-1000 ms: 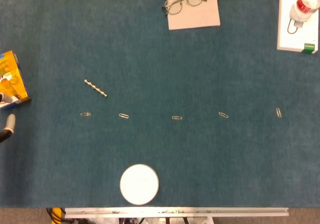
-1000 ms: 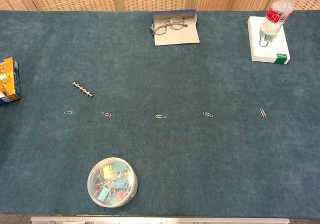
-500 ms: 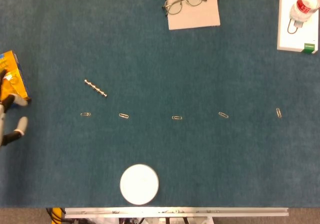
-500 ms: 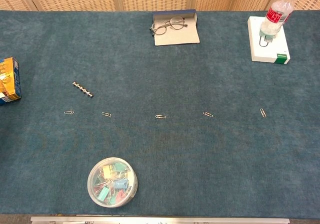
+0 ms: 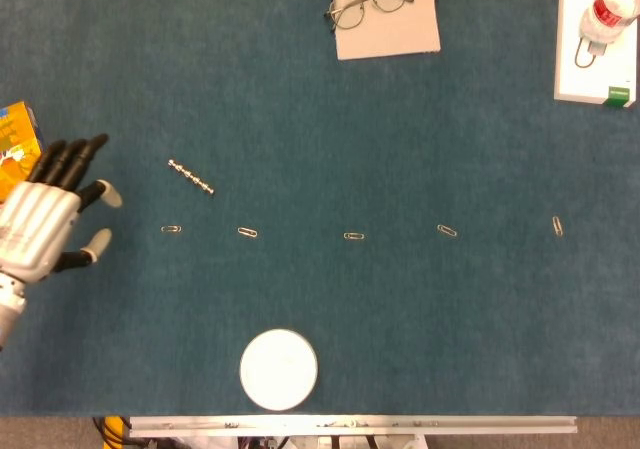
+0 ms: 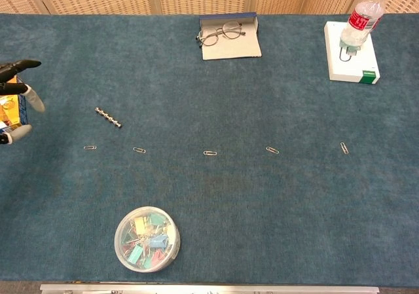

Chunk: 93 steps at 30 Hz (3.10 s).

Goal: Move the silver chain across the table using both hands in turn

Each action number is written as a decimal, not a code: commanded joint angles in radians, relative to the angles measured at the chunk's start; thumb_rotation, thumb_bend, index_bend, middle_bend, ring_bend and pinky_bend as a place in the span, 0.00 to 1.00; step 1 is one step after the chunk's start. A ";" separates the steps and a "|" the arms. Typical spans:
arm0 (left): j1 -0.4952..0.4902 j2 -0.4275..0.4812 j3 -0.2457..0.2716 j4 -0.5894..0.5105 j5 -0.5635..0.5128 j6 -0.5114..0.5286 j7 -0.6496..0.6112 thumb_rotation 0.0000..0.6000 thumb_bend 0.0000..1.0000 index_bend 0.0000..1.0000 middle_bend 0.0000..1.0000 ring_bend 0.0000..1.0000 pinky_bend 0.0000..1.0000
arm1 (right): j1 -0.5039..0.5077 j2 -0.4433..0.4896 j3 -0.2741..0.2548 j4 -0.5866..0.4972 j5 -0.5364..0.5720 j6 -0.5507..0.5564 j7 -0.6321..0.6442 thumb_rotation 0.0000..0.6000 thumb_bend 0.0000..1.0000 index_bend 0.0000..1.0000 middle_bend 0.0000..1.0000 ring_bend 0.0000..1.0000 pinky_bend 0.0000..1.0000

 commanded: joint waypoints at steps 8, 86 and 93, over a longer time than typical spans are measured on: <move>-0.082 -0.042 -0.008 0.035 -0.019 -0.120 0.040 1.00 0.39 0.32 0.00 0.00 0.00 | -0.018 0.021 -0.004 -0.005 0.001 0.022 0.009 1.00 0.34 0.30 0.20 0.12 0.32; -0.446 -0.340 0.017 0.483 -0.019 -0.423 0.024 1.00 0.26 0.46 0.00 0.00 0.00 | 0.081 -0.096 0.020 0.197 0.080 -0.142 0.100 1.00 0.34 0.30 0.20 0.12 0.32; -0.448 -0.338 0.013 0.470 -0.048 -0.438 0.052 1.00 0.26 0.47 0.00 0.00 0.00 | 0.079 -0.098 0.017 0.202 0.078 -0.144 0.106 1.00 0.34 0.30 0.20 0.12 0.32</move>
